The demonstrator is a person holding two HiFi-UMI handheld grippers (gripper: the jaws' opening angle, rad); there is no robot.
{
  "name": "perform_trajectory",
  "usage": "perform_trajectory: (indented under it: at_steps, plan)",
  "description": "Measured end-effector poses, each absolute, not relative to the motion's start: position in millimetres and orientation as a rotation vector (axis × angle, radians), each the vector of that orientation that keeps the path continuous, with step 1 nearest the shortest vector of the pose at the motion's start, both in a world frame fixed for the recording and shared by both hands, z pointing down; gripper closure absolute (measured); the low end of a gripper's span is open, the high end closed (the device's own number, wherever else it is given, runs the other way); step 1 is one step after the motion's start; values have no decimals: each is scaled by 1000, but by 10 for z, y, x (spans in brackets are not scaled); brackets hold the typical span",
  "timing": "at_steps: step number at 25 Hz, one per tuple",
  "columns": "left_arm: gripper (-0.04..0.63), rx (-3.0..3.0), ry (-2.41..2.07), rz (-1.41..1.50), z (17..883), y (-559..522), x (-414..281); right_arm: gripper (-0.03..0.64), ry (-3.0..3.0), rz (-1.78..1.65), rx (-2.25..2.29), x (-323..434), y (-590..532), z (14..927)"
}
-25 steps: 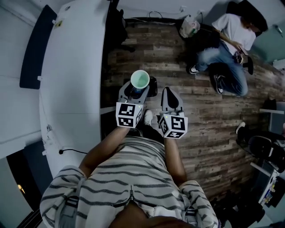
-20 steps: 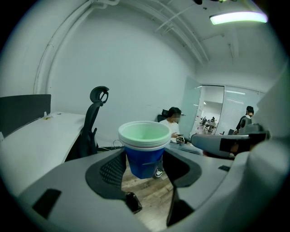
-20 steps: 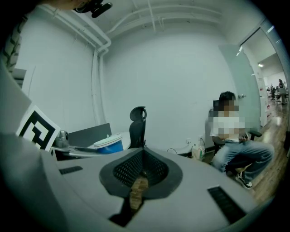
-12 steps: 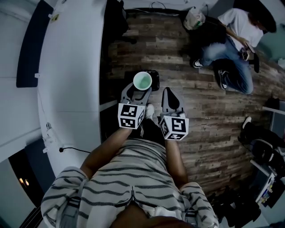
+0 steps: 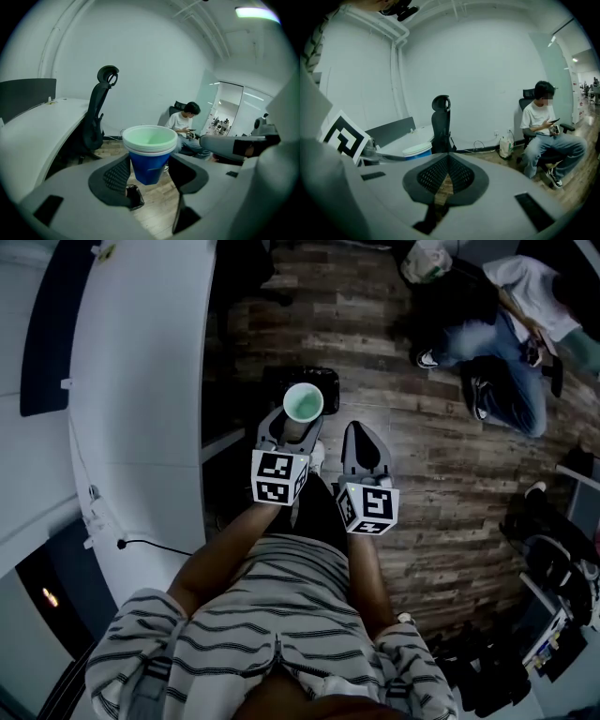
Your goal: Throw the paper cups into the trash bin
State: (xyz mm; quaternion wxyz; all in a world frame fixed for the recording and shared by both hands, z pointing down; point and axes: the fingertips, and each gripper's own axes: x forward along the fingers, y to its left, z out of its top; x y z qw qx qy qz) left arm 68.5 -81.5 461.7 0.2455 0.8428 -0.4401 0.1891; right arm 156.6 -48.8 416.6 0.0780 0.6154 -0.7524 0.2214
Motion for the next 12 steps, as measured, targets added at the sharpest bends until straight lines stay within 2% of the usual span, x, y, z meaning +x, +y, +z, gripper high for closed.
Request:
perform_trajectory:
  at_steps: [12]
  plan:
    - [322,2203,-1187,553,5145,-869,607,606,-2206,745,1785,1477,-507,4683]
